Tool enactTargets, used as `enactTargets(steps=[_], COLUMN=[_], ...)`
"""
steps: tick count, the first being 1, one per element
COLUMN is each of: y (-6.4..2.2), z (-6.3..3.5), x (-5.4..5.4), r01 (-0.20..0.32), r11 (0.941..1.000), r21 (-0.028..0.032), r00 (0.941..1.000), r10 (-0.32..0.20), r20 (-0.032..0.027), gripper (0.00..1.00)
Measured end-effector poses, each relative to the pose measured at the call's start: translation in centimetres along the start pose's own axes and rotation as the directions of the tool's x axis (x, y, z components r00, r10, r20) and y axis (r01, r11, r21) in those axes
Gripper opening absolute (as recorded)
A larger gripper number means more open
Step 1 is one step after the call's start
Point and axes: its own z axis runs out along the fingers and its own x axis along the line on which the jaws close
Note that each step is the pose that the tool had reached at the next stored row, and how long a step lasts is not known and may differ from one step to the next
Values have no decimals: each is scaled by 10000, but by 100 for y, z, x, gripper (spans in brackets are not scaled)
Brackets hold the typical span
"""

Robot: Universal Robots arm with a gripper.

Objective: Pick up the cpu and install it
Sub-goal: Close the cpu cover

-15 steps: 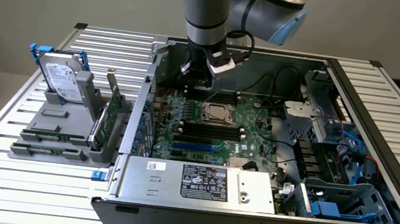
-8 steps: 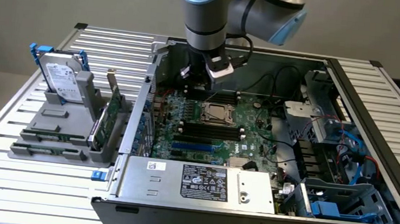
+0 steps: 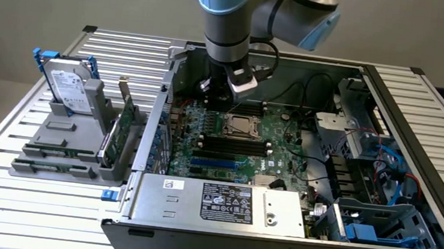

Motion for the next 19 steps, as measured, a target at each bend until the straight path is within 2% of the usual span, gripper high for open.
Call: enactTargets(steps=[4, 6, 9, 12, 19], y=[-13, -11, -18, -22, -32], z=[78, 111, 128, 130, 133], x=[-5, -11, -10, -8, -4], r01=[0, 4, 24, 40, 70], r11=[10000, 10000, 9999, 9996, 9989], r21=[-1, -32, -169, -273, -453], r00=[10000, 10000, 10000, 9999, 9998], r10=[0, -4, -23, -37, -60], r20=[1, 16, 80, 129, 214], gripper=[11, 11, 11, 11, 11])
